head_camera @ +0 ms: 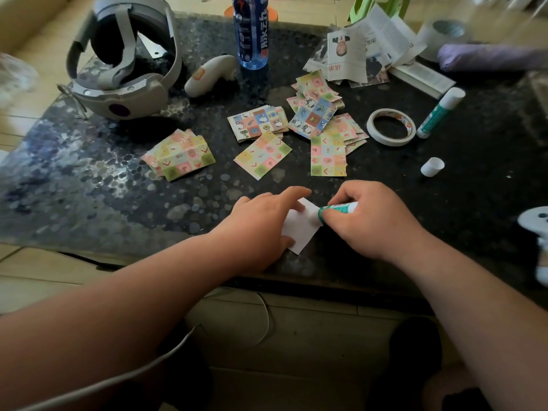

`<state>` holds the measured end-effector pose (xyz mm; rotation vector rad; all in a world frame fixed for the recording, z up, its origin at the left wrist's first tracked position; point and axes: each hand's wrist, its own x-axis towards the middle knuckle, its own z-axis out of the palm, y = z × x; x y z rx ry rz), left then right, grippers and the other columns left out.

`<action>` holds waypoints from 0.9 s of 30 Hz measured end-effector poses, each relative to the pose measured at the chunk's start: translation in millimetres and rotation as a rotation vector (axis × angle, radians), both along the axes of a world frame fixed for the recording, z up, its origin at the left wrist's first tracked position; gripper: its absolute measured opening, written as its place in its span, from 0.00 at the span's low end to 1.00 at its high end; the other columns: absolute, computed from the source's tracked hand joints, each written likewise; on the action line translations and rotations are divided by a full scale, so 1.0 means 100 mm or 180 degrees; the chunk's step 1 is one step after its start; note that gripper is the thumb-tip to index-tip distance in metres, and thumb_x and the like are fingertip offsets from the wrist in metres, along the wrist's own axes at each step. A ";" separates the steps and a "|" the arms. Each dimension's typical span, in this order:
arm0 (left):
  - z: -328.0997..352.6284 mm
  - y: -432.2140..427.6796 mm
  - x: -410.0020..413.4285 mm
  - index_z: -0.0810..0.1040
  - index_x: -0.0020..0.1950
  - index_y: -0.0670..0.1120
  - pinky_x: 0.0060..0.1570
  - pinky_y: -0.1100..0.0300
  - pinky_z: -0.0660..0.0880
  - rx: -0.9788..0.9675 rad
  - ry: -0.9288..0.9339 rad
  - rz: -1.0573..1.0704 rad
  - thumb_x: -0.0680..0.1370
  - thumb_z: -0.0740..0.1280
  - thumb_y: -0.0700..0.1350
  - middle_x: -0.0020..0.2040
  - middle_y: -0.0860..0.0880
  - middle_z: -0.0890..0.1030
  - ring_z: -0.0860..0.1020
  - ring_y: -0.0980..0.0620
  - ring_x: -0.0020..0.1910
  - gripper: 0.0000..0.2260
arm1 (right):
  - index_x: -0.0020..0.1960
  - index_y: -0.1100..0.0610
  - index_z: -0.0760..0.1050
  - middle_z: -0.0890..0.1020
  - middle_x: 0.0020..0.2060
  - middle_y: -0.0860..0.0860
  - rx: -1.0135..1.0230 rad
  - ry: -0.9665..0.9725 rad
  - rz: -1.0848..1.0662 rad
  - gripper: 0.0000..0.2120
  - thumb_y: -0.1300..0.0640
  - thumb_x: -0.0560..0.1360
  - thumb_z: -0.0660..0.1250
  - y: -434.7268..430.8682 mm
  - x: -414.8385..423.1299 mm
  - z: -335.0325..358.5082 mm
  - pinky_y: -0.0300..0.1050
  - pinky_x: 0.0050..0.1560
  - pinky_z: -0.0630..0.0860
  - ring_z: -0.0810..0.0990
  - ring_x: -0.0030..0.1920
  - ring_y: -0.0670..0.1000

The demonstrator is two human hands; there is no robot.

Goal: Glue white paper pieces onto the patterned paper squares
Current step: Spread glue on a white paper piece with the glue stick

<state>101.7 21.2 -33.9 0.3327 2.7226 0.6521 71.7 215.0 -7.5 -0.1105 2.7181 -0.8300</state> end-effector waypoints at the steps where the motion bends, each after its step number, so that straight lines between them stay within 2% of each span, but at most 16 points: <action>1: 0.00 0.00 0.00 0.56 0.77 0.62 0.66 0.51 0.63 0.0011 -0.0015 0.0006 0.77 0.72 0.46 0.69 0.66 0.72 0.70 0.57 0.63 0.35 | 0.42 0.49 0.80 0.80 0.42 0.44 0.0011 -0.0022 0.0024 0.06 0.49 0.74 0.74 0.00 0.00 0.01 0.42 0.36 0.74 0.79 0.42 0.46; 5: 0.00 -0.01 -0.01 0.55 0.78 0.62 0.67 0.50 0.63 0.0047 -0.0026 0.0007 0.77 0.72 0.45 0.69 0.66 0.72 0.71 0.57 0.64 0.36 | 0.40 0.49 0.80 0.81 0.39 0.45 0.0001 -0.0166 0.0376 0.07 0.48 0.73 0.75 -0.02 0.04 0.01 0.42 0.35 0.73 0.80 0.40 0.46; 7: 0.00 -0.02 -0.01 0.54 0.78 0.62 0.66 0.50 0.63 0.0033 -0.0046 -0.0009 0.77 0.71 0.43 0.69 0.66 0.72 0.70 0.57 0.65 0.37 | 0.41 0.49 0.80 0.81 0.40 0.44 -0.0010 -0.0119 0.0328 0.07 0.48 0.73 0.75 -0.03 0.06 -0.01 0.43 0.37 0.75 0.80 0.41 0.46; 10: 0.00 -0.02 -0.03 0.54 0.78 0.62 0.66 0.50 0.63 0.0010 -0.0061 -0.0023 0.77 0.70 0.41 0.70 0.65 0.72 0.71 0.56 0.65 0.37 | 0.41 0.49 0.80 0.80 0.40 0.45 -0.0001 -0.0020 0.0168 0.07 0.49 0.74 0.74 -0.02 0.04 0.00 0.42 0.35 0.71 0.79 0.41 0.46; 12: 0.00 -0.03 -0.02 0.55 0.78 0.61 0.66 0.50 0.63 0.0004 -0.0048 -0.0019 0.78 0.70 0.41 0.70 0.65 0.72 0.71 0.56 0.66 0.36 | 0.41 0.49 0.80 0.80 0.39 0.44 0.0043 -0.0116 0.0355 0.07 0.49 0.73 0.75 -0.03 0.04 0.03 0.40 0.34 0.71 0.79 0.40 0.46; 15: -0.02 -0.03 -0.02 0.55 0.78 0.61 0.64 0.51 0.62 0.0035 -0.0038 -0.0011 0.78 0.70 0.41 0.70 0.64 0.72 0.71 0.56 0.66 0.36 | 0.41 0.49 0.80 0.81 0.39 0.44 0.0078 -0.0266 0.0625 0.06 0.48 0.73 0.75 -0.07 0.10 0.03 0.44 0.37 0.77 0.80 0.40 0.46; 20: -0.03 -0.03 -0.04 0.55 0.78 0.62 0.66 0.52 0.62 0.0033 -0.0083 0.0011 0.78 0.70 0.42 0.70 0.65 0.72 0.71 0.56 0.66 0.36 | 0.40 0.49 0.80 0.81 0.40 0.45 0.0043 -0.0110 0.0302 0.07 0.49 0.73 0.75 -0.05 0.07 0.02 0.42 0.36 0.74 0.79 0.40 0.46; 27: -0.03 -0.04 -0.04 0.56 0.78 0.61 0.66 0.51 0.62 0.0085 -0.0088 0.0051 0.77 0.70 0.41 0.70 0.65 0.72 0.71 0.56 0.65 0.36 | 0.40 0.49 0.80 0.81 0.38 0.45 0.0049 -0.0260 0.0560 0.07 0.48 0.73 0.75 -0.10 0.13 0.02 0.42 0.36 0.73 0.80 0.39 0.46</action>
